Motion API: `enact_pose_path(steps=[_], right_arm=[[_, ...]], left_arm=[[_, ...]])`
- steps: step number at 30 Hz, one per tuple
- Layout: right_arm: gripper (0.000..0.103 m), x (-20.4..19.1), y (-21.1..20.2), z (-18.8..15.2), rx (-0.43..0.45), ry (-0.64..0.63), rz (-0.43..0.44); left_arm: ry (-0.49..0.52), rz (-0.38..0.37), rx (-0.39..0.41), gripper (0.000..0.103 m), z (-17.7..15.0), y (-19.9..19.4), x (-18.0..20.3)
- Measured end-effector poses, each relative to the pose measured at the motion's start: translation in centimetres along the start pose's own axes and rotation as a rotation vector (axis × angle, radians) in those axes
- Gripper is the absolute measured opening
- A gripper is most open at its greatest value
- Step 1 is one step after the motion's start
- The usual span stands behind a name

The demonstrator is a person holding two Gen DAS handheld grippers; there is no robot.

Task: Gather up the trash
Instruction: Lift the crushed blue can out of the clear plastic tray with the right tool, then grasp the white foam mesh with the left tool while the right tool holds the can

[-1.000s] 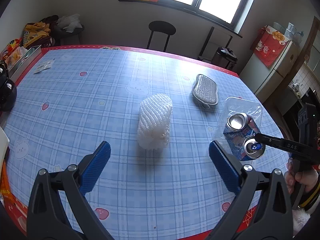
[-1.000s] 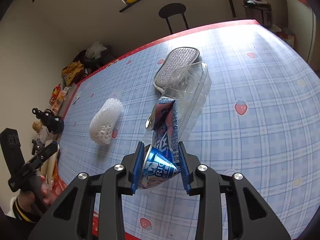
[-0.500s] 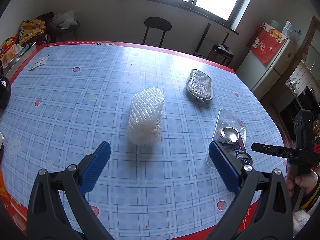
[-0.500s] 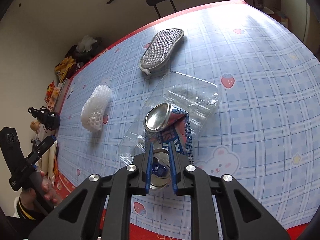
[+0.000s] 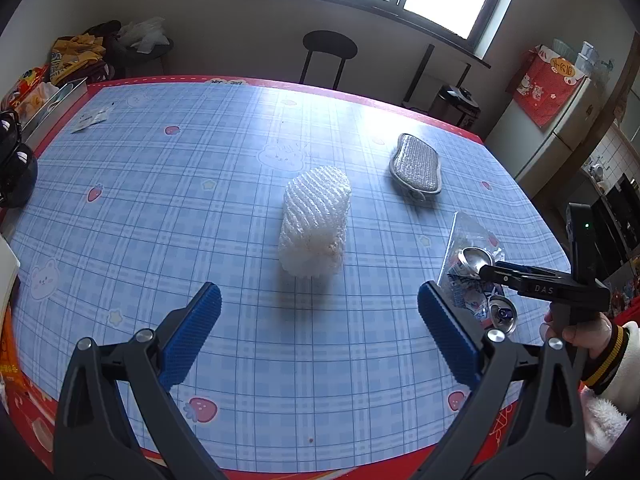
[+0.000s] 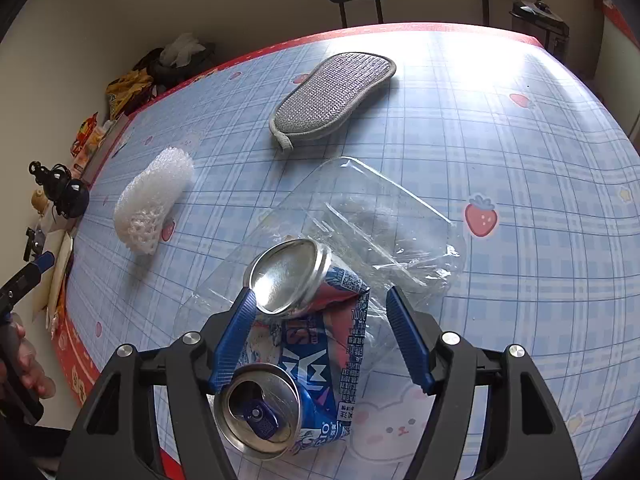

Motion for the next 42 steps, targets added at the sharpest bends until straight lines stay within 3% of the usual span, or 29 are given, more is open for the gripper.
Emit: enact_pose_path(steps=[4, 10, 11, 13, 20, 28, 42], right_arm=[[0.068, -0.6, 0.6, -0.1, -0.015, -0.036, 0.01], [0.056, -1.7, 0.1, -0.4, -0.025, -0.076, 0.001], [0.049, -1.8, -0.4, -0.4, -0.014, -0.077, 0.006], [0.024, -2.0, -1.6, -0.2, 0.011, -0.079, 0.019], [0.009, -3.1, -5.2, 0.6, 0.094, -0.081, 0.087], [0.006, -2.8, -10.2, 1.8, 0.246, -0.042, 0.084], [0.006, 2.4, -16.2, 0.6, 0.349, 0.065, -0.056]], left_arm=[[-0.011, 0.003, -0.002, 0.097, 0.0, 0.1, -0.1], [-0.007, -0.005, -0.004, 0.097, 0.0, 0.4, 0.4], [-0.007, -0.006, -0.003, 0.097, 0.0, 0.4, 0.4], [-0.008, -0.009, -0.003, 0.097, 0.1, 0.5, 0.6], [0.003, -0.026, -0.007, 0.097, 0.3, 1.0, 1.3], [0.02, -0.061, -0.02, 0.097, 0.3, 1.9, 1.6], [0.121, 0.044, -0.057, 0.094, 4.2, 9.7, 0.9]])
Point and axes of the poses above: each gripper's, at about its wrist camera, not at the fingertips, and y roughly the way its jaws point, x to its right, z to its top, the point moved 1 cm from there along y, roughly the way its jaws point, and after that the axes turned 4 degrees about -z, right-handed, at the moved point
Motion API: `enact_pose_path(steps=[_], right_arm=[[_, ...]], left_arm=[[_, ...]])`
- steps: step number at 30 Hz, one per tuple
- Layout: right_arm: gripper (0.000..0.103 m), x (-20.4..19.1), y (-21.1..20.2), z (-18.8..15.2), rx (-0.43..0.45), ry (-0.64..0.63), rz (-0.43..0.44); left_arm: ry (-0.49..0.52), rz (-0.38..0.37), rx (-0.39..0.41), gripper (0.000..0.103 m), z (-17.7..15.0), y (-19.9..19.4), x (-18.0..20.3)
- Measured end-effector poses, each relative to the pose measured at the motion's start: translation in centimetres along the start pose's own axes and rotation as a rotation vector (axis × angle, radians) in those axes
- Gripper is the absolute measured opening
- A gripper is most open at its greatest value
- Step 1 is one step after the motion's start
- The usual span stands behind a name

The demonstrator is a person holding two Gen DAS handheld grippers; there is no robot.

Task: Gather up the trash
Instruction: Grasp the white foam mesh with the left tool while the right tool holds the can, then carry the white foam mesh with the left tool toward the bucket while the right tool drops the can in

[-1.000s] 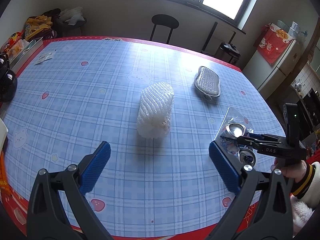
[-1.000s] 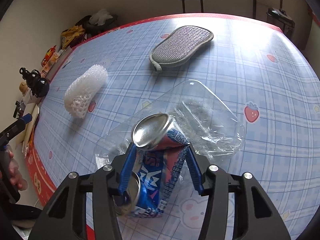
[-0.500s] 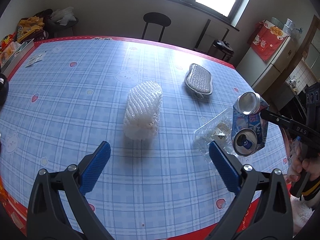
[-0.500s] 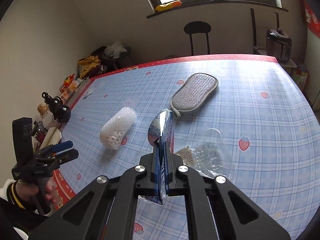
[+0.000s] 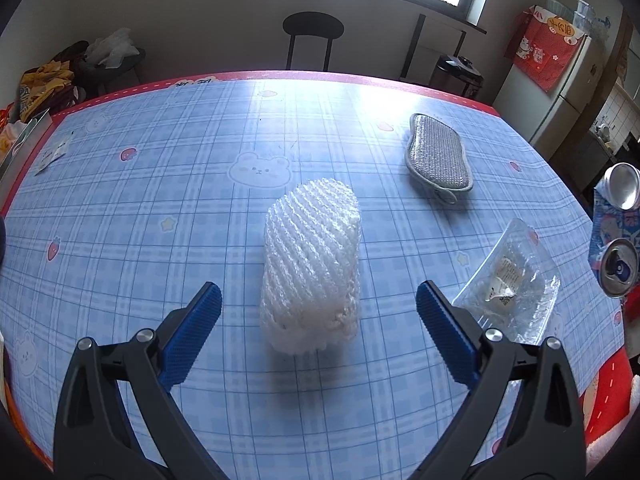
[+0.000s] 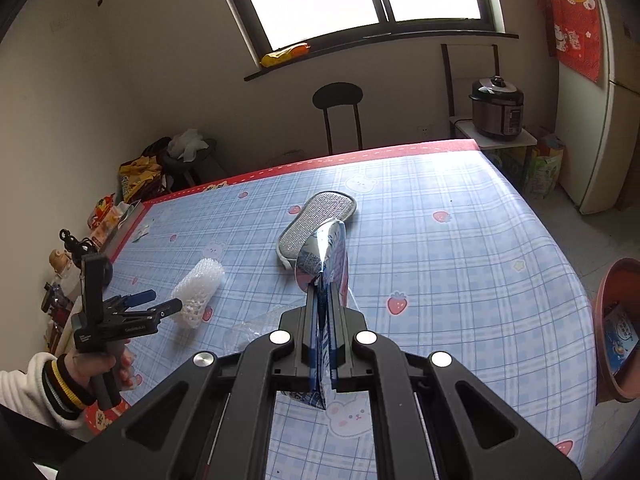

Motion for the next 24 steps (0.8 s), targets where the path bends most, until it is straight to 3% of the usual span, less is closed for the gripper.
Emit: enact_pose_path(steps=[3, 4, 7, 8, 16, 24], right_arm=[[0.007, 1.4, -1.4, -0.4, 0.012, 0.022, -0.033], [0.007, 1.8, -2.0, -0.5, 0.018, 0.03, -0.043], [0.006, 3.3, -3.6, -0.9, 0.036, 0.053, -0.07], [0.006, 3.8, -4.2, -1.0, 0.043, 0.06, -0.077], [0.007, 6.9, -7.5, -0.4, 0.108, 0.098, -0.091], [0.006, 11.0, -10.5, 0.5, 0.186, 0.124, -0.089]], left_arm=[[-0.029, 0.018, -0.02, 0.073, 0.9, 1.7, -0.5], [-0.045, 0.018, -0.031, 0.059, 1.0, 2.2, -0.8], [-0.081, 0.032, -0.024, 0.033, 0.9, 2.3, -1.3], [-0.088, 0.034, -0.014, 0.029, 0.8, 2.0, -1.4], [-0.106, 0.006, 0.087, 0.025, 1.2, -4.6, -0.1], [-0.06, -0.039, 0.242, 0.025, 3.7, -13.0, 6.6]])
Point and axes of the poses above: each gripper's, at about its wrist camera, not at the fingertips, and y roughly the way its jaws point, x to its right, z to its top, the point moved 1 cm from there along y, roughly the way its jaws point, and after that the axes turned 4 degrees about -z, right-handed, at the moved point
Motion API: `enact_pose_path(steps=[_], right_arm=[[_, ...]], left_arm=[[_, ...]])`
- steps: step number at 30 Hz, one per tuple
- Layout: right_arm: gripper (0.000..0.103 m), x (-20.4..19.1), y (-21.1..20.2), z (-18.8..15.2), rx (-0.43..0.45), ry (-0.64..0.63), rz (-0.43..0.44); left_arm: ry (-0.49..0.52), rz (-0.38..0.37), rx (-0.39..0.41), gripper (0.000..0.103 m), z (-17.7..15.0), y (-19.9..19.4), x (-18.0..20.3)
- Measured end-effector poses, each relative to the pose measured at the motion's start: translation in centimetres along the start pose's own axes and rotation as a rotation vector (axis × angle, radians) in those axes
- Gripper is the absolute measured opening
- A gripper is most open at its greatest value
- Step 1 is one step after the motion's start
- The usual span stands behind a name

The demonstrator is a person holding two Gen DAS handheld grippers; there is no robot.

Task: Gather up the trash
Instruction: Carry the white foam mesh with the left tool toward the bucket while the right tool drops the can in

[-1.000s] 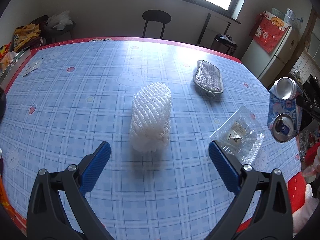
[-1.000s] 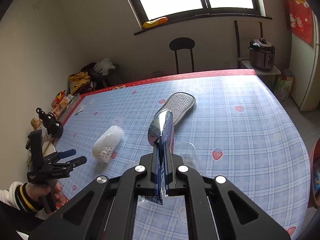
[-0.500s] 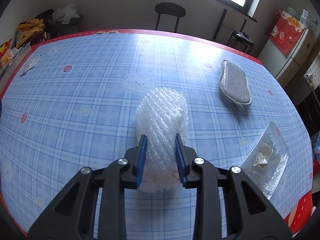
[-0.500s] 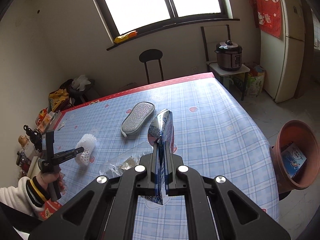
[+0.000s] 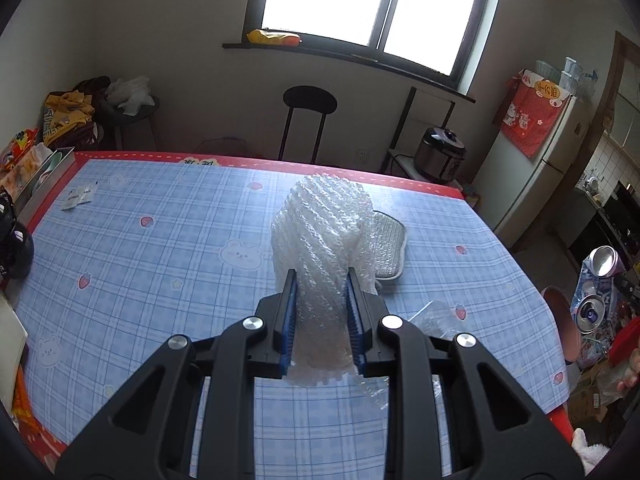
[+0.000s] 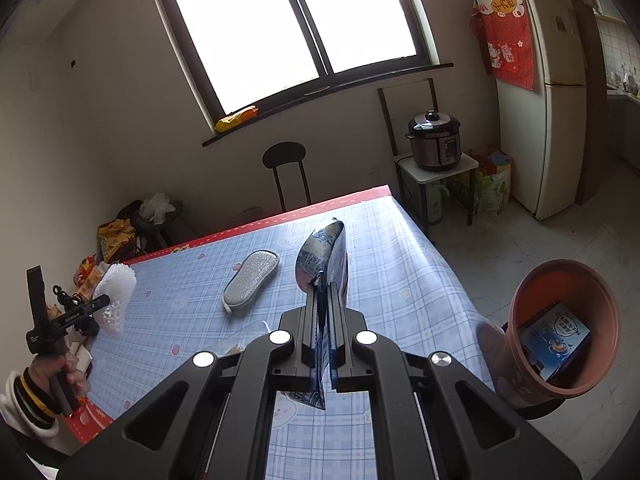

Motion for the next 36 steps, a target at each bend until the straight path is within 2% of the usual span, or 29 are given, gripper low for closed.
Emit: enact_pose_path(steps=[4, 11, 16, 21, 28, 36], right_arm=[[0.007, 4.2, -2.1, 1.1, 0.048, 0.035, -0.035], [0.007, 14.3, -6.1, 2.3, 0.118, 0.127, -0.151], [0.007, 20.8, -8.3, 2.5, 0.146, 0.179, -0.229], [0.007, 25.8, -8.7, 2.5, 0.13, 0.216, -0.284], [0.007, 30.1, -6.9, 2.9, 0.059, 0.232, -0.318], [0.009, 32.5, -4.9, 2.3, -0.016, 0.251, -0.327]], left_arm=[[0.039, -0.061, 0.045, 0.026, 1.5, -2.0, 5.5], [0.11, -0.15, 0.082, 0.026, 2.3, -3.2, 15.3], [0.157, -0.191, 0.073, 0.026, 1.6, -2.7, 21.4], [0.194, -0.215, 0.052, 0.026, 0.7, -1.6, 26.5], [0.214, -0.215, 0.035, 0.026, -0.2, -0.1, 30.6], [0.21, -0.201, 0.022, 0.026, -1.1, 0.5, 32.2]])
Point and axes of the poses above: each gripper's, at about its wrist camera, not at the fingertips, and y roughly the way its jaws point, x to its right, z to its top, the point moved 1 cm from there along y, roughly the way its jaws point, and after that the axes turned 4 degrees about -z, right-handed, at the moved point
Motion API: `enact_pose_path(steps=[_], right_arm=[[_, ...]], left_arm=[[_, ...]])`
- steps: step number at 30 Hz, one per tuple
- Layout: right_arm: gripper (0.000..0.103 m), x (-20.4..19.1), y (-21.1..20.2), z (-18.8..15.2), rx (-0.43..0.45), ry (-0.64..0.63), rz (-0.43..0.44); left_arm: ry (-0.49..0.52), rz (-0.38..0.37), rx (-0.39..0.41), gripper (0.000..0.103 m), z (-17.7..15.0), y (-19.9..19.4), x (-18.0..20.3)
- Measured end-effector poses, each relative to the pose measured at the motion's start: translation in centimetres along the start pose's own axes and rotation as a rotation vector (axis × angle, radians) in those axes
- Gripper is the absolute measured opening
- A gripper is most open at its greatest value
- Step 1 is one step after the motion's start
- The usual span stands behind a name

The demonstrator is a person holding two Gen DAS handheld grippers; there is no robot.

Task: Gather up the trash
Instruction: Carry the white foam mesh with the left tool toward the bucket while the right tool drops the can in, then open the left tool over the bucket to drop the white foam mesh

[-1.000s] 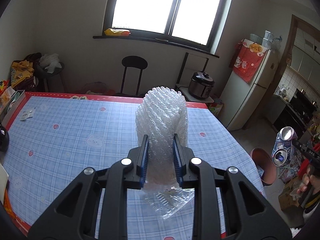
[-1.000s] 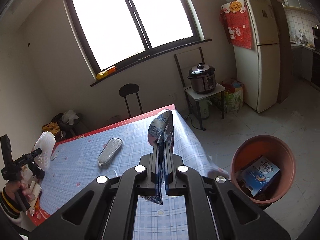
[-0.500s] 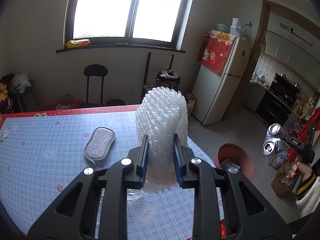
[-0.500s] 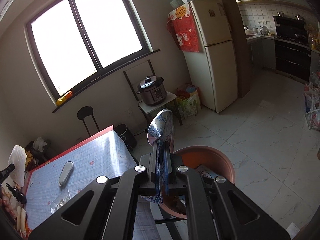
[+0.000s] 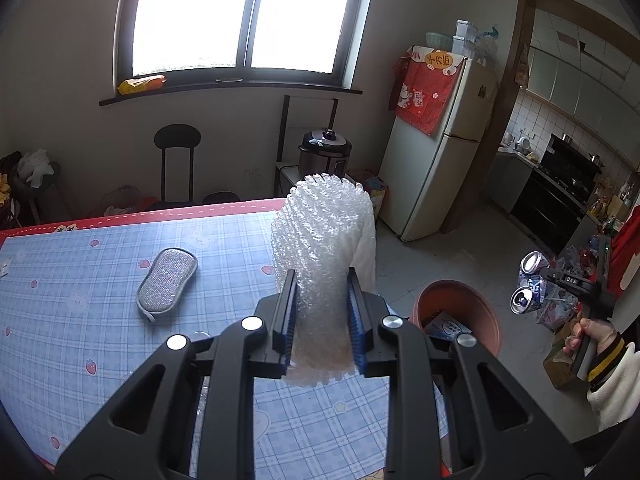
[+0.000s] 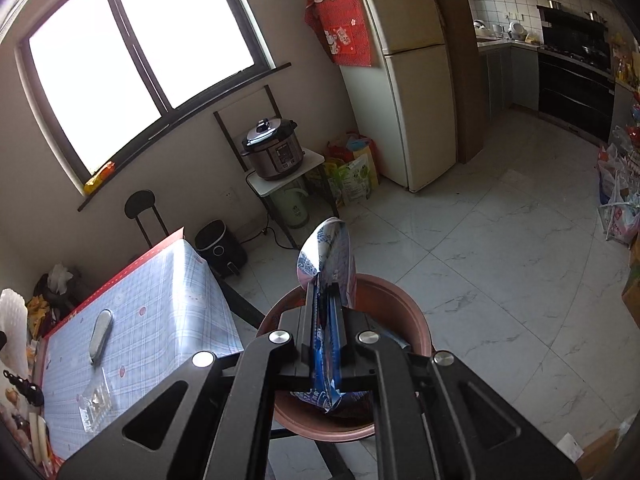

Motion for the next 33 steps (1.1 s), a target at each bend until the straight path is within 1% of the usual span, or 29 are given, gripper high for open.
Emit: enact_pose_path(steps=[8, 11, 13, 15, 16, 18, 19, 21, 23, 26, 33], right_arm=[[0.01, 0.6, 1.0, -0.2, -0.025, 0.013, -0.008], [0.011, 0.5, 0.7, 0.0, -0.014, 0.022, -0.009], [0.023, 0.4, 0.2, 0.1, -0.002, 0.025, -0.006], [0.048, 0.2, -0.5, 0.0, 0.015, 0.022, -0.007], [0.053, 0.1, -0.8, -0.1, 0.023, 0.019, -0.011], [0.07, -0.2, -1.6, -0.3, 0.031, 0.011, -0.013], [0.074, -0.2, -2.0, -0.4, 0.032, 0.007, -0.012], [0.086, -0.3, -2.8, -0.7, 0.034, -0.002, -0.019], [0.093, -0.2, -3.6, -1.1, 0.034, -0.011, -0.045], [0.098, 0.4, -4.7, -1.9, 0.028, -0.012, -0.069], [0.098, 4.1, -7.2, -4.1, 0.011, 0.029, -0.13]], left_arm=[[0.019, -0.007, -0.008, 0.026, 0.2, 0.5, 0.7], [0.028, -0.015, -0.01, 0.026, 0.3, 0.6, 0.8], [0.034, -0.023, -0.012, 0.026, 0.4, 0.7, 0.6], [0.043, -0.035, -0.012, 0.026, 0.6, 0.9, 0.9], [0.048, -0.043, -0.013, 0.026, 0.7, 1.1, 1.1], [0.062, -0.068, -0.015, 0.026, 0.9, 1.6, 1.6], [0.072, -0.081, -0.018, 0.026, 1.1, 1.9, 2.0], [0.095, -0.115, -0.025, 0.026, 1.2, 2.8, 3.1], [0.119, -0.153, -0.036, 0.026, 1.3, 3.9, 4.6], [0.146, -0.217, -0.064, 0.026, 1.4, 6.1, 7.1], [0.207, -0.37, -0.166, 0.027, 0.6, 13.1, 14.7]])
Point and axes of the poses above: each gripper's, at about its wrist camera, not at the fingertips, and y roughly the way its jaws point, x to its right, z to its top, the point moved 1 cm from there along y, roughly the way its jaws point, and after that the axes turned 4 degrees about -z, right-handed, at the moved point
